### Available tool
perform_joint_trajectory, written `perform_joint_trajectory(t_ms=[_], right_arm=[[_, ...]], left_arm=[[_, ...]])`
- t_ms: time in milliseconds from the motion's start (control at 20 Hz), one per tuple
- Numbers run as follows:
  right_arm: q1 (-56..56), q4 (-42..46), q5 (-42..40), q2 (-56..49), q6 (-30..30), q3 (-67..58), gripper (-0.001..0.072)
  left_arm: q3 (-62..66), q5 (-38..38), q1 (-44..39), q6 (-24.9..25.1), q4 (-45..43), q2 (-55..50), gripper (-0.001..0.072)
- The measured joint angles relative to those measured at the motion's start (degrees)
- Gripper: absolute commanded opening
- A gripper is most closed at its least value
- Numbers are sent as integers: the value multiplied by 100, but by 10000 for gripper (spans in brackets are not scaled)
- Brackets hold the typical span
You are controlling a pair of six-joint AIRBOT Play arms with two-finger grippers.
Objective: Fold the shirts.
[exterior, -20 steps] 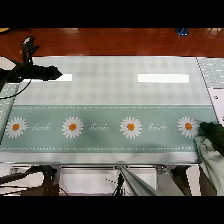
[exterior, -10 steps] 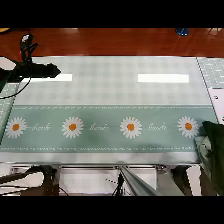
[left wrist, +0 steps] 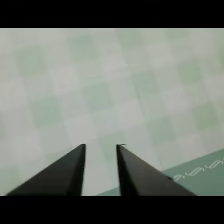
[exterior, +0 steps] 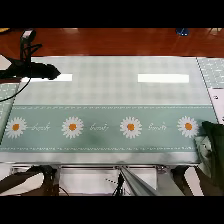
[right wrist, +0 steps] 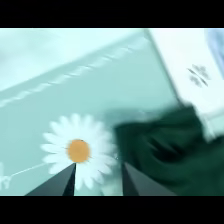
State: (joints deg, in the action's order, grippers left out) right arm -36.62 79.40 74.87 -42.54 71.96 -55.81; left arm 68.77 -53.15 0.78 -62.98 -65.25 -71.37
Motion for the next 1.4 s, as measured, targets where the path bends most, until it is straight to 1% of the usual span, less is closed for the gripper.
perform_joint_trajectory(t_ms=[50, 200, 300, 450, 600, 900, 1400], right_arm=[[531, 79, -140, -7, -22, 0, 602], [1991, 356, -612, -87, 28, -2, 602], [2697, 439, -914, -212, 289, -2, 602], [3386, 522, -1145, -476, 719, -2, 601], [3705, 544, -1224, -664, 966, -2, 601], [3873, 590, -1340, -769, 1126, -2, 600], [3901, 608, -1414, -787, 1163, -2, 600]], left_arm=[[0, -142, -175, -107, -216, 175, 711], [0, -632, -723, -634, -780, 490, 711], [0, -1001, -1106, -1093, -1344, 575, 710], [0, -1333, -1561, -1733, -2256, 634, 710], [0, -1451, -1759, -2111, -2719, 656, 710], [0, -1532, -1862, -2337, -3008, 662, 710], [0, -1550, -1873, -2385, -3073, 664, 710]])
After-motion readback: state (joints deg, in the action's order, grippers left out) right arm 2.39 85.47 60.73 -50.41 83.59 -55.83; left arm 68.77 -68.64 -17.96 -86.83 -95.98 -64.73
